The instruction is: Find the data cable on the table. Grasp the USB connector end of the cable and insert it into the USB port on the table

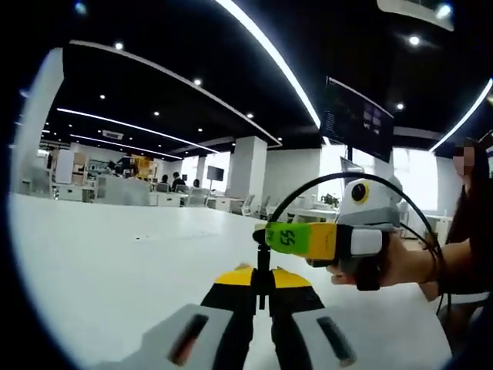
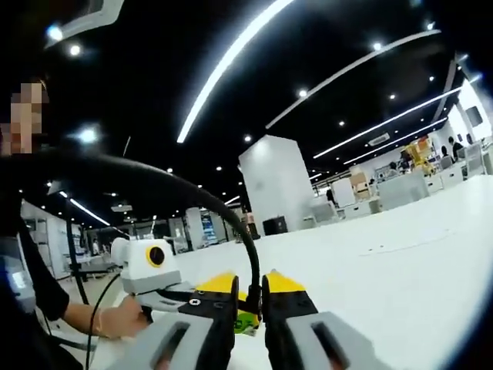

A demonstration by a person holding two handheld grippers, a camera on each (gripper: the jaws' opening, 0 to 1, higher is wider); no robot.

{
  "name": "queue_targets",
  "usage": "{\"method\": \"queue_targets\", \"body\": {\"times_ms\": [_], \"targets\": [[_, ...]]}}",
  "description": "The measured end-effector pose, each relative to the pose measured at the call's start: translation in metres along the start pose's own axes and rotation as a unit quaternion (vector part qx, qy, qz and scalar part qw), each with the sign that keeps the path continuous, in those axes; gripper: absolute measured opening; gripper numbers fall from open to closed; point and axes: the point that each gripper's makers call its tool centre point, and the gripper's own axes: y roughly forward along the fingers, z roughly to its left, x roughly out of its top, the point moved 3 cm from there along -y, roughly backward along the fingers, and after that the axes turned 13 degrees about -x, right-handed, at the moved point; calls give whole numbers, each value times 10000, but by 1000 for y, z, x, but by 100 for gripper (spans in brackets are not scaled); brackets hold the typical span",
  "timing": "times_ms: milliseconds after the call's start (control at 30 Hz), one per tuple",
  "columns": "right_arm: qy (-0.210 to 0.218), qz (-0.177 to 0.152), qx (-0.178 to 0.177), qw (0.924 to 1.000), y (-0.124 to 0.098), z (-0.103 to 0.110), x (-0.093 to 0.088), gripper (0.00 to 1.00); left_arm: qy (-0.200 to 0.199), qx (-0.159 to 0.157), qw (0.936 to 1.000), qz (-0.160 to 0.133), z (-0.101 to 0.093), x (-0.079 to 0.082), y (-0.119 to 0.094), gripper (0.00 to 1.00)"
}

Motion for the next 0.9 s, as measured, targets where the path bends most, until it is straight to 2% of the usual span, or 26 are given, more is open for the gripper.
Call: {"method": "queue_targets", "body": {"times_ms": [67, 133, 200, 400, 900], "targets": [[48, 60, 31, 10000, 1, 3, -2, 12, 36, -76, 10000, 14, -5, 0, 3, 6], [-155, 74, -22, 9999, 1, 4, -5, 11, 83, -86, 9999, 57, -6, -1, 3, 6], [-165, 77, -14, 9998, 0, 6, -5, 11, 60, -107, 9999, 45, -6, -2, 2, 6], [-20, 71, -12, 10000, -2, 4, -2, 10, -62, -207, 9998, 6, -8, -3, 4, 6], [-272, 230, -84, 9993, -4, -3, -7, 8, -89, -95, 9999, 25, -3, -4, 5, 9]]}}
